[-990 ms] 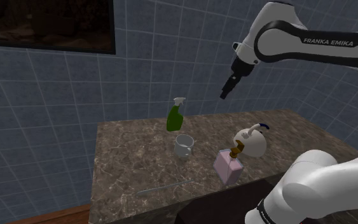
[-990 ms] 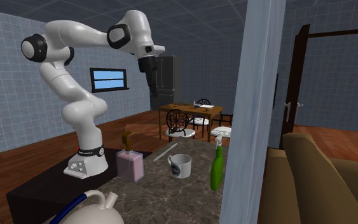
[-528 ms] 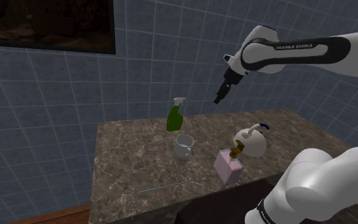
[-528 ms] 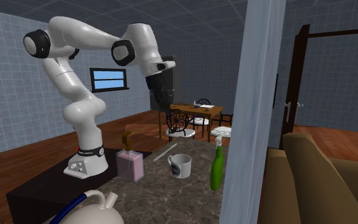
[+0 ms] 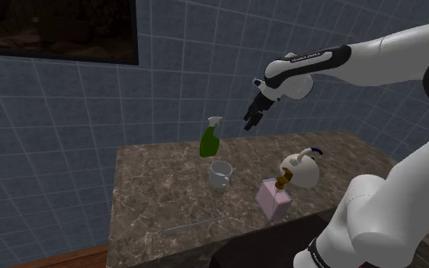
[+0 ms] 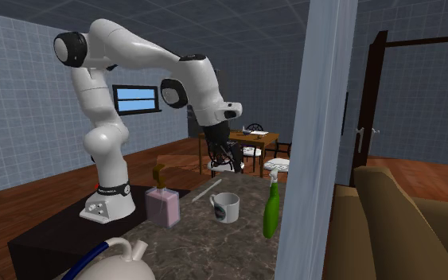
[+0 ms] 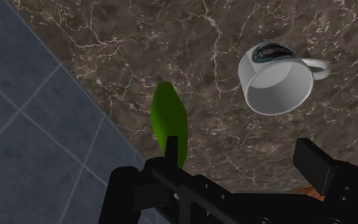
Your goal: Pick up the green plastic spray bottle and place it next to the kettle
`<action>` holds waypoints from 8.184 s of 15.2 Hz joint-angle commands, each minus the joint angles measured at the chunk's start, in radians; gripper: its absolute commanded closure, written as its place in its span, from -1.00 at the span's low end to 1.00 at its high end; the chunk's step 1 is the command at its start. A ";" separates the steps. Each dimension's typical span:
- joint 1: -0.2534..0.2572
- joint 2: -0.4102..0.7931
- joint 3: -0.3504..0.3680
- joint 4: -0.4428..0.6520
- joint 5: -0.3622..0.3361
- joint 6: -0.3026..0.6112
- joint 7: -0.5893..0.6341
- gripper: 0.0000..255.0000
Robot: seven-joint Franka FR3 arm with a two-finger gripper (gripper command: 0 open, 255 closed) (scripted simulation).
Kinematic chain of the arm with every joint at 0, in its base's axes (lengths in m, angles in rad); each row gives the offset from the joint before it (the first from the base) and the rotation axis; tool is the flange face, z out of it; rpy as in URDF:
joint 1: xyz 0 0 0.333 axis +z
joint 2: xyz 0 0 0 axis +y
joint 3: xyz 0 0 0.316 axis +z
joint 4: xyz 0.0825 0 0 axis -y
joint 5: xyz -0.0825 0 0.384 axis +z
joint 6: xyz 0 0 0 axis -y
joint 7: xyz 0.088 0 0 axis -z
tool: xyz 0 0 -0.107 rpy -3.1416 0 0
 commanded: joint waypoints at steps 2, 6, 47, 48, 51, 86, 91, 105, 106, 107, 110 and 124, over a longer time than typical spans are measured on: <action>0.050 0.169 -0.075 0.099 0.197 -0.028 -0.253 -1.00; 0.013 0.401 -0.066 0.254 0.431 -0.126 -0.526 -1.00; -0.095 0.674 0.052 0.528 0.604 -0.279 -0.727 1.00; -0.093 0.667 0.049 0.531 0.598 -0.286 -0.720 1.00; -0.088 0.646 0.041 0.540 0.579 -0.306 -0.698 1.00; -0.092 0.518 -0.012 0.822 0.440 -0.619 -0.458 1.00; -0.105 0.523 -0.014 0.892 0.439 -0.677 -0.427 1.00; -0.193 0.456 -0.070 0.901 0.400 -0.808 -0.511 1.00; -0.204 0.448 -0.079 0.893 0.395 -0.817 -0.530 1.00; -0.216 0.442 -0.087 0.887 0.390 -0.827 -0.548 1.00; -0.256 0.432 -0.112 0.877 0.379 -0.860 -0.605 1.00; -0.505 0.516 -0.205 0.971 0.390 -1.047 -0.878 1.00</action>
